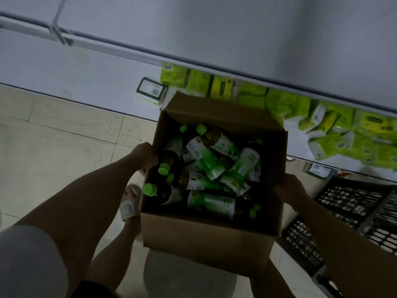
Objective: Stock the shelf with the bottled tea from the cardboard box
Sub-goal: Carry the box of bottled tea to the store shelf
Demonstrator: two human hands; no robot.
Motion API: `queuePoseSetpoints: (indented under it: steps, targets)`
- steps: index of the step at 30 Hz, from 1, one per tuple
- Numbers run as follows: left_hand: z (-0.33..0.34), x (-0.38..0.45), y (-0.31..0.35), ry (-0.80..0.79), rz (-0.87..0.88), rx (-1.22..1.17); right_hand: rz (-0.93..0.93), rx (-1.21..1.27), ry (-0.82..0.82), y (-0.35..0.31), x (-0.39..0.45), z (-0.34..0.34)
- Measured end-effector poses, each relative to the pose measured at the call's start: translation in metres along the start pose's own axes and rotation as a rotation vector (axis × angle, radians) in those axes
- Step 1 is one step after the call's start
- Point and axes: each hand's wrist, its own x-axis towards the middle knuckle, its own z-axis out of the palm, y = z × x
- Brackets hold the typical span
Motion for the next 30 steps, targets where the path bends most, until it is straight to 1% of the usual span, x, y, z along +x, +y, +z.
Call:
queuePoseSetpoints:
  steps: [3, 9, 13, 15, 18, 24, 27, 30]
  targets:
    - [0.008, 0.027, 0.007, 0.004, 0.006, -0.023, 0.021, 0.078, 0.006, 0.003, 0.029, 0.012]
    - [0.039, 0.073, 0.008, 0.041, 0.016, -0.001, 0.034, 0.139, -0.011, 0.017, 0.076, 0.053]
    - [0.061, 0.090, -0.007, 0.001, -0.016, -0.053, 0.018, 0.217, 0.001, 0.025, 0.078, 0.079]
    - [0.073, 0.093, -0.019, 0.009, -0.013, -0.071, -0.003, 0.236, 0.009, 0.031, 0.077, 0.091]
    - [0.086, 0.097, -0.031, 0.014, -0.002, -0.050, 0.004, 0.245, 0.003, 0.038, 0.078, 0.103]
    - [0.097, 0.097, -0.046, -0.018, -0.060, 0.039, 0.079, 0.238, -0.081, 0.047, 0.071, 0.121]
    - [0.105, 0.099, -0.055, -0.029, -0.078, 0.091, 0.091, 0.214, -0.091, 0.067, 0.078, 0.142]
    - [0.109, 0.103, -0.060, -0.045, -0.081, 0.093, 0.104, 0.234, -0.105, 0.065, 0.077, 0.151]
